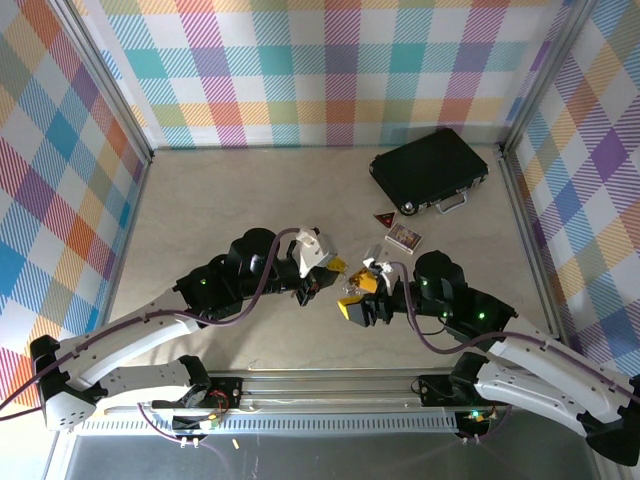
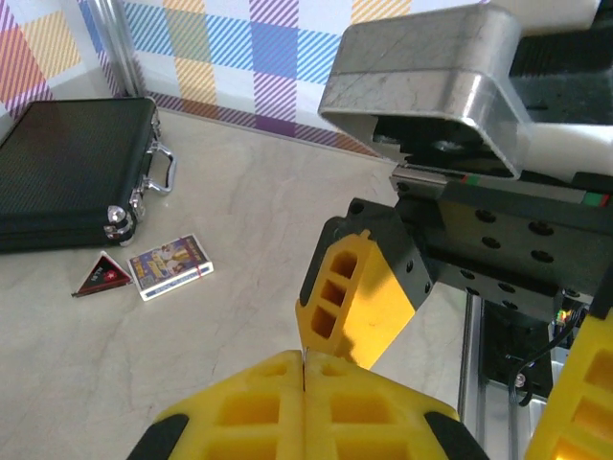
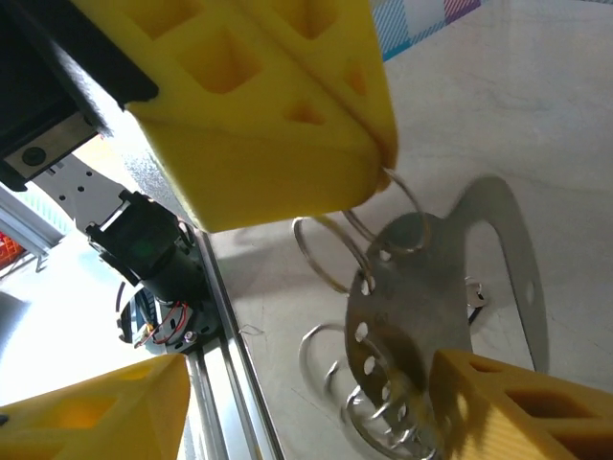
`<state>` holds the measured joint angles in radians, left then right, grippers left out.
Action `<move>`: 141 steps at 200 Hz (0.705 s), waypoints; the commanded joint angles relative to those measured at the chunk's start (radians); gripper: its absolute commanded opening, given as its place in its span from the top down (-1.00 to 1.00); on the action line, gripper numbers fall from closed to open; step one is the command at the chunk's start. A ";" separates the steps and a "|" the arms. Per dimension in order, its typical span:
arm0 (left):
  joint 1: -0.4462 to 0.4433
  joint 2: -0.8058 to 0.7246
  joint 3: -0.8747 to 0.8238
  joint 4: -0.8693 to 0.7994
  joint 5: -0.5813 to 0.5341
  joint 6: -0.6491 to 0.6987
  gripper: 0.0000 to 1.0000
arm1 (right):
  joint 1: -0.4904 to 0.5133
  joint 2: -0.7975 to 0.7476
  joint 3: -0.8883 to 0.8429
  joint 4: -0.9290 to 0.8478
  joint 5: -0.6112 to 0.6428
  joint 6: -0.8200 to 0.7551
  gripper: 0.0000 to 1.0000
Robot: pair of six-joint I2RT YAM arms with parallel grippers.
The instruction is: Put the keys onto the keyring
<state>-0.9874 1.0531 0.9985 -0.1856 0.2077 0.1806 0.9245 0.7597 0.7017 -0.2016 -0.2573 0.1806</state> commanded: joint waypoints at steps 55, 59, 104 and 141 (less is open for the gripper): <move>-0.016 -0.058 -0.001 0.064 -0.018 0.007 1.00 | 0.059 -0.013 0.045 0.071 0.037 -0.031 -0.07; -0.016 -0.061 -0.003 0.069 -0.016 0.005 1.00 | 0.059 -0.020 0.044 0.072 0.041 -0.028 -0.06; -0.017 -0.130 -0.066 0.183 0.043 -0.034 1.00 | 0.059 -0.176 0.023 0.082 0.105 0.017 0.05; -0.017 -0.172 -0.107 0.287 0.153 -0.071 1.00 | 0.059 -0.255 0.035 0.089 0.115 0.044 0.07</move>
<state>-0.9909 0.9138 0.9115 -0.0425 0.2592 0.1459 0.9768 0.5323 0.7147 -0.1459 -0.1650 0.1982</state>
